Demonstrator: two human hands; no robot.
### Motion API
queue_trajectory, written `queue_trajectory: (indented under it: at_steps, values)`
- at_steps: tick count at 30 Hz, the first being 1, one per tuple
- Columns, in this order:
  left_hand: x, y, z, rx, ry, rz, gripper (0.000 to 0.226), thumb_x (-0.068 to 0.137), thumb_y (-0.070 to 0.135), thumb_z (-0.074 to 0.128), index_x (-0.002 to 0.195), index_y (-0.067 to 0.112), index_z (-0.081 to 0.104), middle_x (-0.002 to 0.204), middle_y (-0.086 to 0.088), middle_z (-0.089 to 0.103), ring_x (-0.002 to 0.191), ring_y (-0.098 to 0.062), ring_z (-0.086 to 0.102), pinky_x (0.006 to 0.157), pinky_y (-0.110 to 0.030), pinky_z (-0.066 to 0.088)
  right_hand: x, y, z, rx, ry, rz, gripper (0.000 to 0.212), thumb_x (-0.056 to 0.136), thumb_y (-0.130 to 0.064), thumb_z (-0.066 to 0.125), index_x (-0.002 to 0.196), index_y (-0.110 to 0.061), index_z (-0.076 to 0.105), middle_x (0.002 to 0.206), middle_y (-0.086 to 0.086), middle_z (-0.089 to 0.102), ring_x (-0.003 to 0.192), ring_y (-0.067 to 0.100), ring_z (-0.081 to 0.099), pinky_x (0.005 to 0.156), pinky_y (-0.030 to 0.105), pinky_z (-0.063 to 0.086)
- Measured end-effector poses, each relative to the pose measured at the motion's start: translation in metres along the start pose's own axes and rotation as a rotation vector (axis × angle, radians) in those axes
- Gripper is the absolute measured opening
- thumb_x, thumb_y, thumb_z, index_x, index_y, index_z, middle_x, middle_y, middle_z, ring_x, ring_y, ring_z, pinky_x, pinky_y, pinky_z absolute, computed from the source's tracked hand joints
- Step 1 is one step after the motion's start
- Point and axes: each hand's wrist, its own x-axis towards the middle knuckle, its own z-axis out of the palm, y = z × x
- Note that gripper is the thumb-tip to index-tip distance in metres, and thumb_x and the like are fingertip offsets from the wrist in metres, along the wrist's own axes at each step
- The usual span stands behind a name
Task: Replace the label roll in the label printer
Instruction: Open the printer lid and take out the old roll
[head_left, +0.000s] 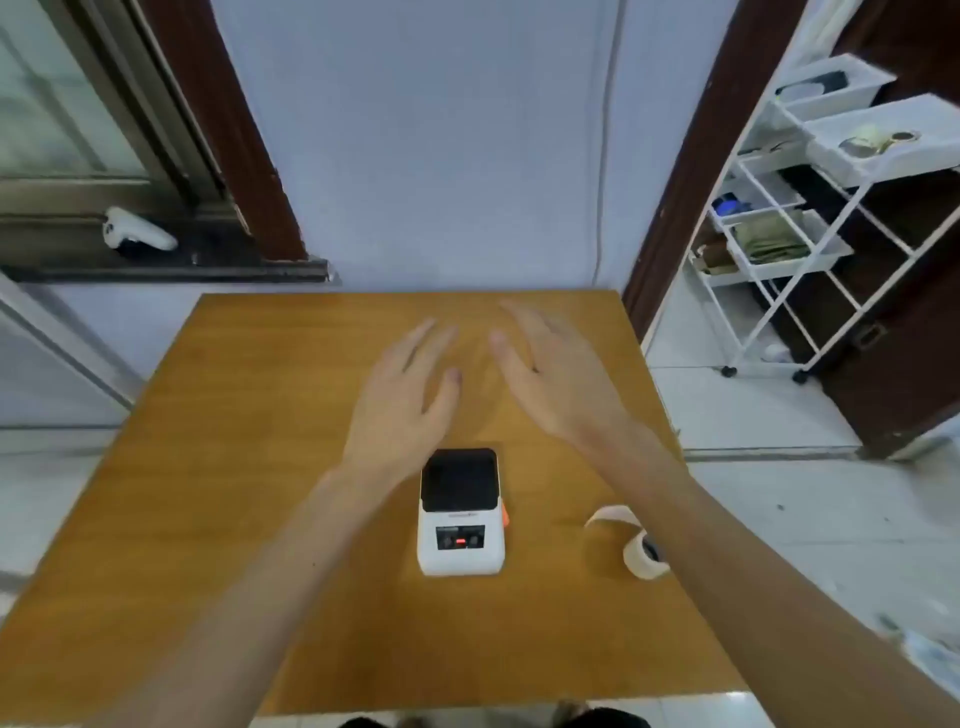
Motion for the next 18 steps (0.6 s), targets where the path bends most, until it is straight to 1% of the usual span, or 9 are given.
queue_trajectory:
  at_steps: [2,5,7,9,12,13,15,17,18]
  values:
    - [-0.017,-0.022,0.023,-0.113,0.014,-0.013,0.056,0.094,0.041,0.032,0.145,0.023,0.046,0.155,0.003,0.041,0.143,-0.012,0.035,0.119,-0.038,0.027,-0.006,0.016,0.028,0.082,0.060,-0.028,0.046,0.101,-0.036,0.041,0.141,-0.016,0.048,0.140,0.004,0.057,0.128,0.021,0.051,0.108,0.033,0.037]
    - [-0.050,-0.049,0.051,-0.186,0.022,0.017,0.056,0.092,0.037,0.033,0.143,0.020,0.048,0.151,0.001,0.047,0.140,-0.006,0.036,0.118,-0.023,0.024,-0.027,0.034,0.070,0.209,0.151,-0.108,0.040,0.098,-0.034,0.043,0.130,-0.015,0.059,0.128,0.000,0.065,0.121,0.017,0.057,0.104,0.035,0.044]
    - [-0.065,-0.057,0.059,-0.210,0.052,0.066,0.056,0.092,0.035,0.035,0.144,0.019,0.046,0.151,0.000,0.046,0.141,-0.006,0.035,0.118,-0.021,0.023,-0.043,0.040,0.092,0.269,0.188,-0.165,0.036,0.097,-0.030,0.046,0.125,-0.014,0.062,0.122,-0.001,0.067,0.117,0.013,0.059,0.101,0.029,0.045]
    - [-0.077,-0.063,0.062,-0.223,0.036,0.132,0.058,0.093,0.039,0.037,0.148,0.019,0.040,0.155,-0.001,0.040,0.145,-0.008,0.031,0.119,-0.026,0.023,-0.056,0.042,0.107,0.328,0.214,-0.209,0.033,0.097,-0.024,0.048,0.123,-0.012,0.064,0.118,0.000,0.069,0.113,0.011,0.061,0.099,0.026,0.047]
    - [-0.097,-0.063,0.058,-0.273,-0.052,0.143,0.066,0.093,0.052,0.040,0.153,0.030,0.025,0.164,0.006,0.020,0.149,-0.001,0.015,0.119,-0.021,0.015,-0.082,0.040,0.119,0.408,0.252,-0.189,0.032,0.097,-0.022,0.047,0.121,-0.012,0.066,0.115,-0.004,0.069,0.110,0.011,0.063,0.096,0.030,0.051]
    - [-0.105,-0.062,0.055,-0.302,-0.090,0.109,0.071,0.091,0.057,0.041,0.154,0.034,0.019,0.165,0.010,0.013,0.150,0.001,0.010,0.119,-0.022,0.013,-0.092,0.039,0.121,0.433,0.259,-0.153,0.032,0.097,-0.022,0.047,0.122,-0.013,0.066,0.113,-0.007,0.067,0.110,0.010,0.062,0.097,0.029,0.050]
    - [-0.118,-0.062,0.051,-0.359,-0.155,0.022,0.080,0.087,0.066,0.045,0.154,0.041,0.008,0.165,0.014,0.009,0.150,0.000,0.009,0.123,-0.034,0.014,-0.110,0.037,0.118,0.472,0.254,-0.072,0.031,0.098,-0.020,0.048,0.125,-0.015,0.064,0.113,-0.008,0.065,0.110,0.009,0.060,0.098,0.027,0.048]
    - [-0.128,-0.063,0.050,-0.377,-0.184,-0.019,0.083,0.086,0.068,0.047,0.153,0.044,0.005,0.164,0.013,0.018,0.150,-0.003,0.017,0.122,-0.045,0.021,-0.125,0.035,0.114,0.488,0.208,-0.019,0.033,0.100,-0.020,0.048,0.131,-0.018,0.059,0.116,-0.004,0.064,0.107,0.007,0.059,0.093,0.023,0.047]
    - [-0.129,-0.063,0.050,-0.359,-0.190,-0.027,0.083,0.086,0.069,0.048,0.153,0.045,0.005,0.163,0.013,0.022,0.149,-0.004,0.019,0.121,-0.046,0.024,-0.130,0.035,0.113,0.516,0.185,0.010,0.034,0.100,-0.020,0.048,0.134,-0.020,0.057,0.117,-0.006,0.062,0.104,-0.001,0.058,0.090,0.018,0.045]
